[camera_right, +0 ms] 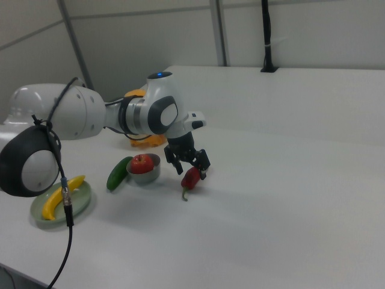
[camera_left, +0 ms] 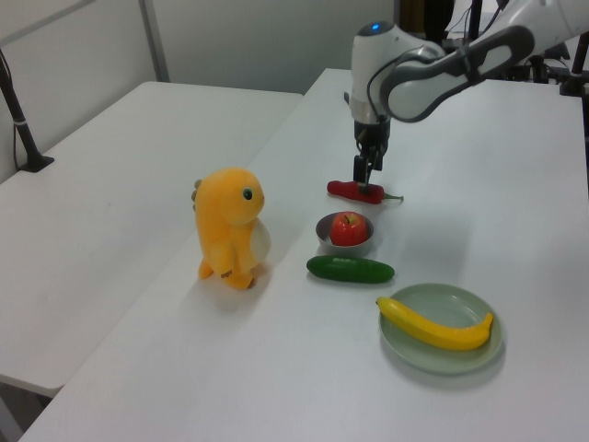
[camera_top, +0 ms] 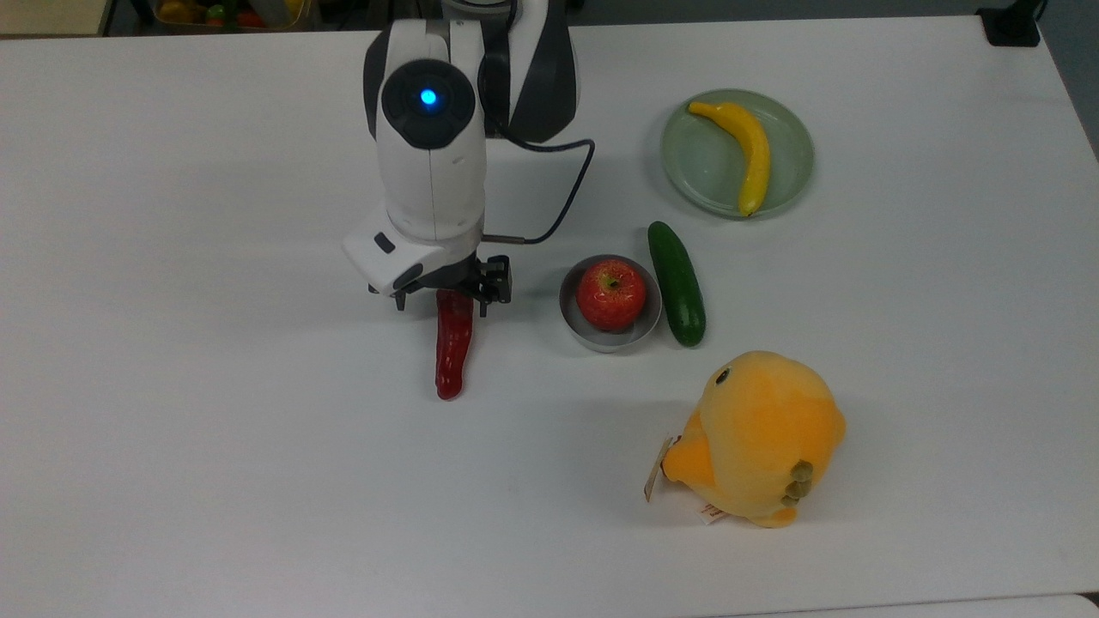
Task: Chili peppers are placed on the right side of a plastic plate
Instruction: 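Close the gripper on the red chili pepper's stem end, then lift the chili pepper and carry it toward the green plate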
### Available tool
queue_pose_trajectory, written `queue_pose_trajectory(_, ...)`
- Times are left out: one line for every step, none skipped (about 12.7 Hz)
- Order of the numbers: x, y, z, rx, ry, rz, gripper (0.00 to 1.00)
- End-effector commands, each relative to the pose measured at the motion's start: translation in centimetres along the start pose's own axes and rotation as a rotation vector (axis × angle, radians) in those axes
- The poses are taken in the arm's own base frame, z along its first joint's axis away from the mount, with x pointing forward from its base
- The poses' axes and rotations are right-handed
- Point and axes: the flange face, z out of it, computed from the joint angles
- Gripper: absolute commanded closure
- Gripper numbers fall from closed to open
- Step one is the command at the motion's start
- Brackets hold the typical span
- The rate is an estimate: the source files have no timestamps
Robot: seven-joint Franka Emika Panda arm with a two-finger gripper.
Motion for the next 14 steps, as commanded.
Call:
queue_pose_trajectory(1.1, -1.4, 1.9, -0.055, 0.011, 0.019, 0.06)
queue_pose_trajectory(1.1, -1.4, 1.9, -0.064, 0.012, 0.029, 0.69)
queue_pose_trajectory(1.1, -1.3, 1.9, -0.067, 0.013, 0.047, 0.94)
queue_pose_trajectory(1.1, -1.3, 1.9, -0.068, 0.015, 0.046, 0.95)
queue_pose_trajectory(1.1, -1.3, 1.9, -0.068, 0.015, 0.046, 0.95)
queue_pose_trajectory(1.1, -1.3, 1.8, -0.069, 0.016, 0.046, 0.95)
queue_pose_trajectory(1.1, -1.4, 1.6, -0.068, 0.018, 0.045, 0.95)
queue_pose_trajectory(1.1, -1.3, 1.2, -0.068, 0.024, 0.045, 0.95)
queue_pose_trajectory(1.1, -1.4, 0.8, -0.068, 0.03, 0.044, 0.95)
queue_pose_trajectory(1.1, -1.1, 0.2, -0.067, 0.038, 0.048, 0.95)
queue_pose_trajectory(1.1, -0.8, -1.3, -0.065, 0.055, 0.053, 0.95)
queue_pose_trajectory(0.6, -0.4, -2.1, -0.063, 0.059, 0.055, 0.95)
queue_pose_trajectory(0.2, -0.2, -3.5, -0.061, 0.07, 0.055, 0.95)
queue_pose_trajectory(-0.3, -0.1, -4.3, -0.057, 0.074, 0.059, 0.95)
